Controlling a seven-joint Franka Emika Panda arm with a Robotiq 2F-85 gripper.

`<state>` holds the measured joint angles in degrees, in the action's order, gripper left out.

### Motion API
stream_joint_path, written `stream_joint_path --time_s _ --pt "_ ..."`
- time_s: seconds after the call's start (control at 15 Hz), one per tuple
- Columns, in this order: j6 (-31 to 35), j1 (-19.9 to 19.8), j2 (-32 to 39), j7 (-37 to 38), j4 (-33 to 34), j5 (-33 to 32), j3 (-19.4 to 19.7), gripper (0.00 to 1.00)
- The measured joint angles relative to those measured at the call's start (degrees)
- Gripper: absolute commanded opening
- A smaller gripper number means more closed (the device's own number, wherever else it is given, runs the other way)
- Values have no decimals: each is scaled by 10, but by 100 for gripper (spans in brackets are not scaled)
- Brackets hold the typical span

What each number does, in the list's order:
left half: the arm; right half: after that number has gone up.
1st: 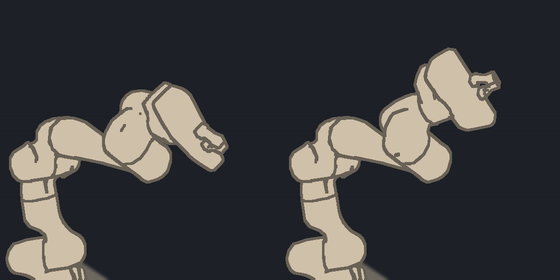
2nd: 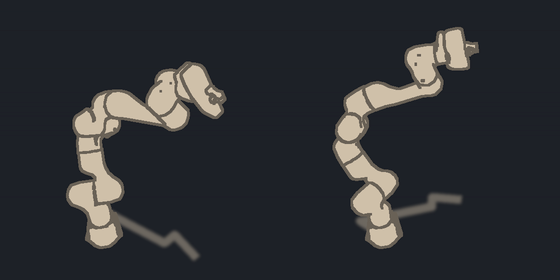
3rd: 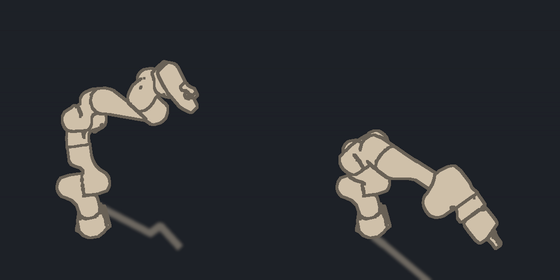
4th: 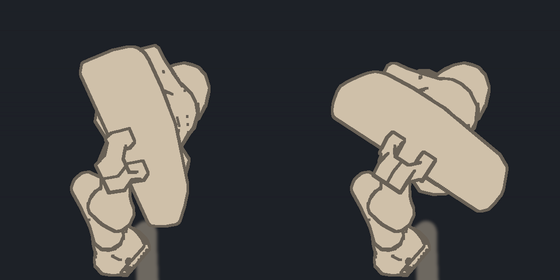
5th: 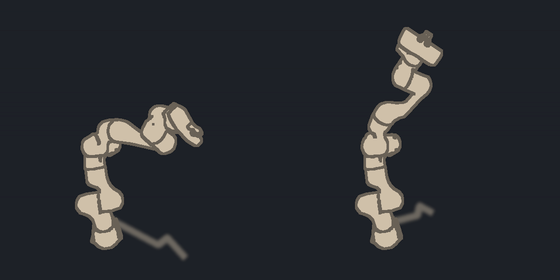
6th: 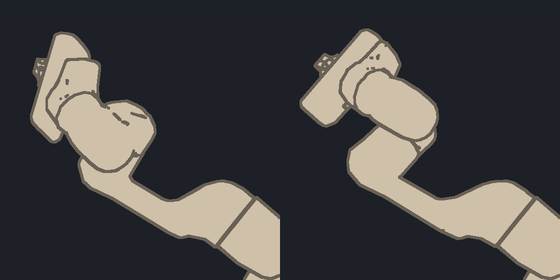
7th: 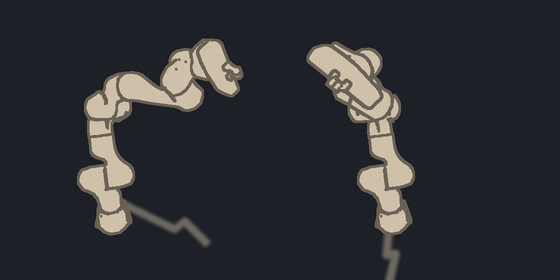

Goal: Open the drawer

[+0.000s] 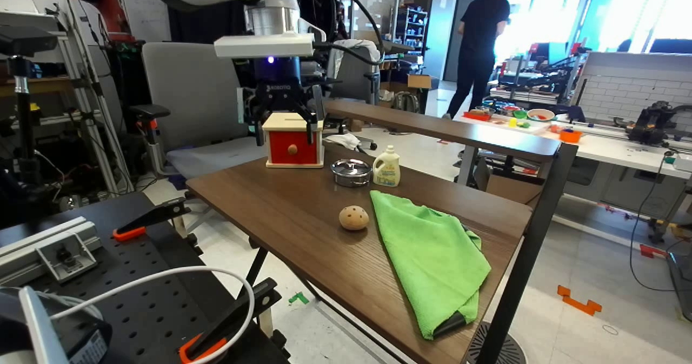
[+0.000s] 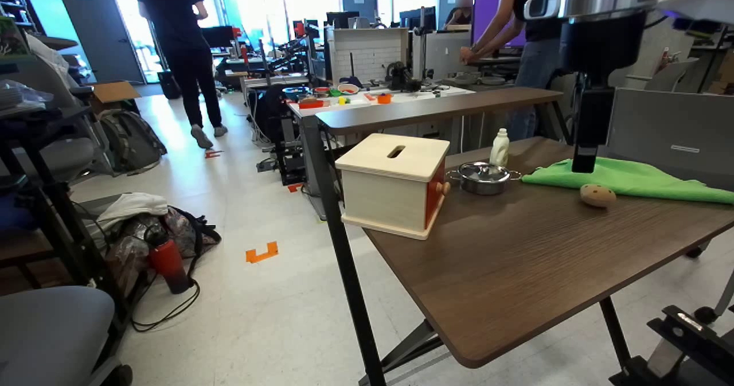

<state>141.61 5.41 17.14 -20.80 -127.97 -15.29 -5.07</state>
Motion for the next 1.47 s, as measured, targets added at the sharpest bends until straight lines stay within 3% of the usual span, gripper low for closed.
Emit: stream_joint_path --time_s 0.33,0.53,0.73,1.0,1.2,1.47 --pt "125 23 75 11 40 -139 11 100" --pt "235 52 113 64 64 -196 41 100" --pt "337 86 148 143 86 -206 82 100" --pt "420 154 182 262 104 -197 162 100" --pt "429 193 196 310 107 -182 198 100" --pt "429 205 203 327 105 -180 201 100"
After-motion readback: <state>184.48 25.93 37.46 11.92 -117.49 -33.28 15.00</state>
